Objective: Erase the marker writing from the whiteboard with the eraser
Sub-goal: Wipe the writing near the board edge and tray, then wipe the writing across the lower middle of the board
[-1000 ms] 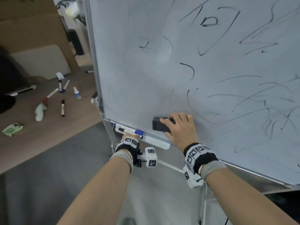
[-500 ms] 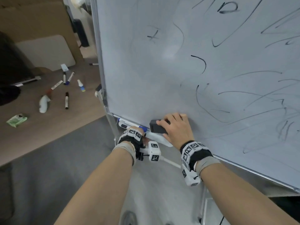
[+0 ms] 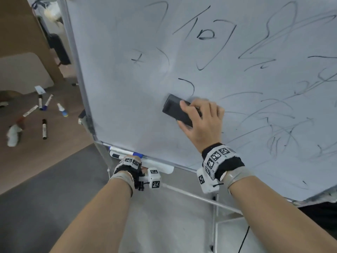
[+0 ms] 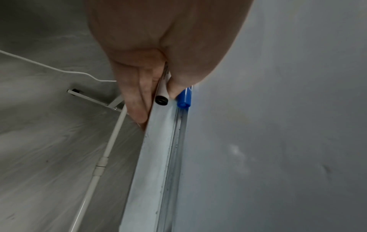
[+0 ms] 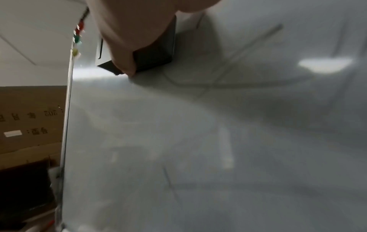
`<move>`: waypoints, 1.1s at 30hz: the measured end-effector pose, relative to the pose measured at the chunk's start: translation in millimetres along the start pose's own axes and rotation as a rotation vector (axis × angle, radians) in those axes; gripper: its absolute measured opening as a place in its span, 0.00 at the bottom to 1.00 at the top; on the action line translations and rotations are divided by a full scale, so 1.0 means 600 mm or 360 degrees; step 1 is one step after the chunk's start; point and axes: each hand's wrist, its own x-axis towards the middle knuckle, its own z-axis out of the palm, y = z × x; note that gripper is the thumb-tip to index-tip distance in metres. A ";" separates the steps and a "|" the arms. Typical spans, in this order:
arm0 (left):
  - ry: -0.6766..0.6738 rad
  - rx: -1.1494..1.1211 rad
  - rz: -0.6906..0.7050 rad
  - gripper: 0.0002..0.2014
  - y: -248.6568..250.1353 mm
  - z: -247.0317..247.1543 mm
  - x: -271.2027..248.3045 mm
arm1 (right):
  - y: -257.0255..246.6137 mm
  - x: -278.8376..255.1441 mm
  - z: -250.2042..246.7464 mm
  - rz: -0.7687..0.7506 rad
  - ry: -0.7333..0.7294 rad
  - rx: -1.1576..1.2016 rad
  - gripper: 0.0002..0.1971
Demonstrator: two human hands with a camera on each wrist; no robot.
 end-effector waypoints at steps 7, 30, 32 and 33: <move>-0.0019 0.0324 0.0180 0.19 -0.003 -0.005 -0.002 | -0.026 -0.124 0.021 -0.0205 -0.0631 -0.0025 0.30; 0.0081 0.0376 0.0169 0.18 -0.002 0.019 0.001 | -0.023 -0.139 0.010 -0.0227 -0.0544 -0.0044 0.29; 0.0123 0.0345 0.0125 0.17 0.000 0.024 0.003 | -0.002 -0.082 -0.014 -0.0061 -0.0257 -0.0086 0.25; 0.0144 0.0316 0.0096 0.17 0.002 0.025 0.003 | 0.011 -0.056 -0.024 0.0029 -0.0121 -0.0095 0.24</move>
